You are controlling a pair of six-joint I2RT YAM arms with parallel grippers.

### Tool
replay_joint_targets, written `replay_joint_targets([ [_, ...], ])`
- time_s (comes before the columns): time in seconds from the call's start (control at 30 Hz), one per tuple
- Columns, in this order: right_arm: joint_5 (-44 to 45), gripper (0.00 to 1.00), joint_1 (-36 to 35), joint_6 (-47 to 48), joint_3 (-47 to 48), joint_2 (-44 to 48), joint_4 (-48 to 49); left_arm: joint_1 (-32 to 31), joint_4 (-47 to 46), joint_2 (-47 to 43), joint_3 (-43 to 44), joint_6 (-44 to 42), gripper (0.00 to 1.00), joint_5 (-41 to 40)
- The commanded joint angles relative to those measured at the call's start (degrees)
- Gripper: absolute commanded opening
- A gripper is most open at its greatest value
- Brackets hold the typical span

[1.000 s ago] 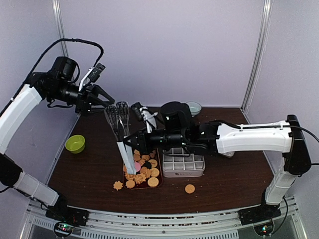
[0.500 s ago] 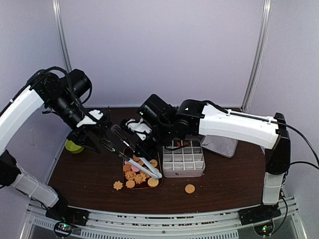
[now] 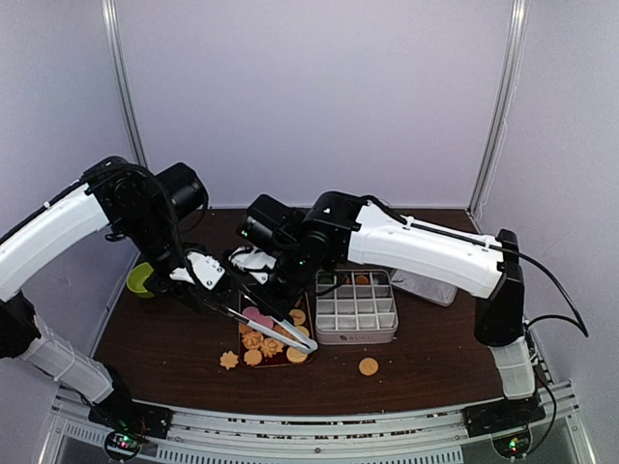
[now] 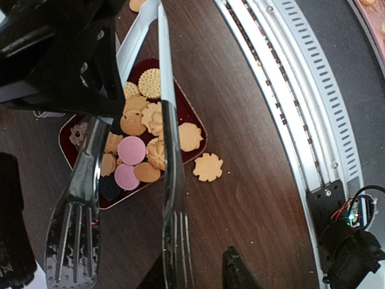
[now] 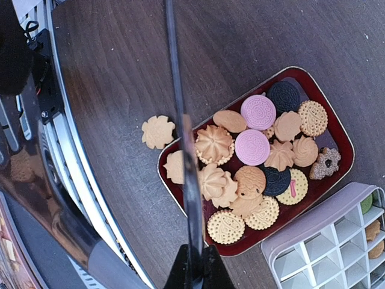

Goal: Pack the cookies
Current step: Pass from the right arm to the left

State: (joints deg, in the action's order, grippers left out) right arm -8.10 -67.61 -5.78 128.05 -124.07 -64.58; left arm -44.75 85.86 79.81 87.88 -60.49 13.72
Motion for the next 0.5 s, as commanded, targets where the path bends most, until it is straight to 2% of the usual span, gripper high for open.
replay_joint_targets([
  [0.0, 2.42, 0.00, -0.41, -1.19, 3.00, -1.65, -2.41, -1.55, -3.69, 1.09, -0.41, 2.06, 0.24, -5.40],
  [0.37, 1.89, 0.00, -0.78, -2.89, 4.23, -1.66, -0.79, -6.05, -4.82, 5.02, -3.46, 4.97, 0.10, -12.09],
  [0.4, 1.84, 0.00, -0.81, -2.98, 4.18, -1.49, -0.58, -6.19, -4.94, 5.23, -3.57, 5.14, 0.06, -12.31],
  [0.47, 2.67, 0.06, -0.77, -3.22, 4.03, -1.07, 0.01, -6.22, -5.92, 5.35, -3.22, 6.04, 0.00, -12.74],
])
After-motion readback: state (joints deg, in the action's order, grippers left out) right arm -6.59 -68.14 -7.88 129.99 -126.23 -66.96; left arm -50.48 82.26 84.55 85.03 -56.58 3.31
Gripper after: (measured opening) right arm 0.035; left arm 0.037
